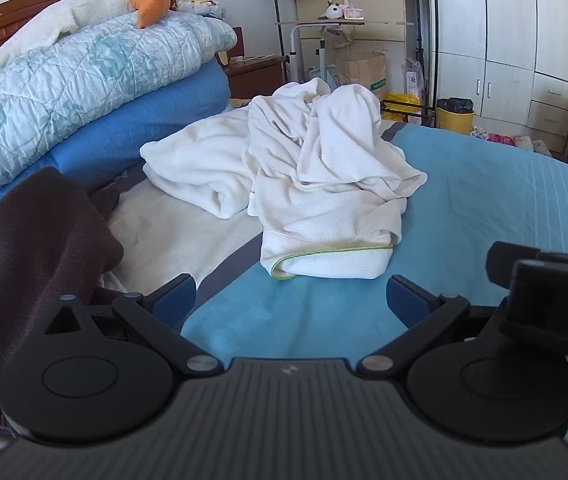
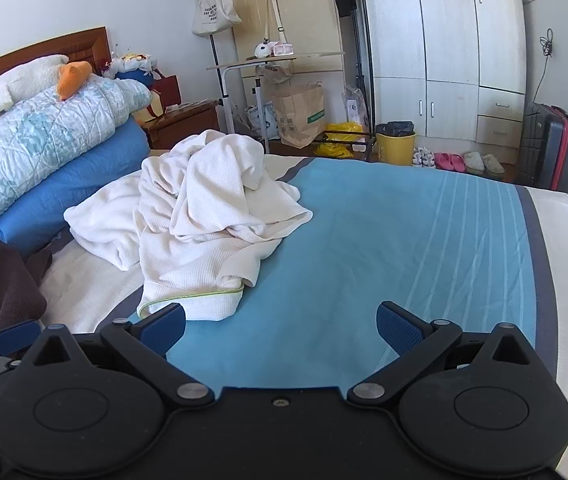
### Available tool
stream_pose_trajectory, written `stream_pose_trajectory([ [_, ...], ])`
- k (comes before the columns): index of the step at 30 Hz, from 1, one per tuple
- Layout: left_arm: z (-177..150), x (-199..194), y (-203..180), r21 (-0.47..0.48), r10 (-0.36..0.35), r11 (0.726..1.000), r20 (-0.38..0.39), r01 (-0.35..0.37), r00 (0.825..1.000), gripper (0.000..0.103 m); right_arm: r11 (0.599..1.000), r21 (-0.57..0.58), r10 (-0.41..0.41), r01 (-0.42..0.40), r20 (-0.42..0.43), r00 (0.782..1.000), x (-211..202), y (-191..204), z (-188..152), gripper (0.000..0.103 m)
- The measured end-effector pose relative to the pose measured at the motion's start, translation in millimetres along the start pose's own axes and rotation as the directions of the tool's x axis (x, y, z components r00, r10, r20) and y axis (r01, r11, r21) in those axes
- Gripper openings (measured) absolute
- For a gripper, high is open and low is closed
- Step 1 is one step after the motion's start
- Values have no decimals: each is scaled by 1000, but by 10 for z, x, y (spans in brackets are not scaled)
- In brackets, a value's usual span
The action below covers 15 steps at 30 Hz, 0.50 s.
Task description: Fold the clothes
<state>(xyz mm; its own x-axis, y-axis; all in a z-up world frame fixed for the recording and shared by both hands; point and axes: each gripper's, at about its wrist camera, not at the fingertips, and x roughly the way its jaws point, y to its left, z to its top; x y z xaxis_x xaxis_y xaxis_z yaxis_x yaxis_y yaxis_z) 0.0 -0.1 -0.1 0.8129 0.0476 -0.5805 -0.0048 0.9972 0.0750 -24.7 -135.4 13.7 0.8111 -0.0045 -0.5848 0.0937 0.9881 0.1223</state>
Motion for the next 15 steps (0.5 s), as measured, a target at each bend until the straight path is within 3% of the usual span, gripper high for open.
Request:
stream_pose_trajectory([
  [7, -24, 20, -33, 8, 3, 1000, -18, -3, 1000, 103, 998, 50, 25, -28, 49, 998, -40, -3, -23, 103],
  [15, -31, 45, -35, 1, -41, 999, -20, 41, 999, 103, 999, 44, 24, -25, 7, 1000, 5, 28, -53, 103],
])
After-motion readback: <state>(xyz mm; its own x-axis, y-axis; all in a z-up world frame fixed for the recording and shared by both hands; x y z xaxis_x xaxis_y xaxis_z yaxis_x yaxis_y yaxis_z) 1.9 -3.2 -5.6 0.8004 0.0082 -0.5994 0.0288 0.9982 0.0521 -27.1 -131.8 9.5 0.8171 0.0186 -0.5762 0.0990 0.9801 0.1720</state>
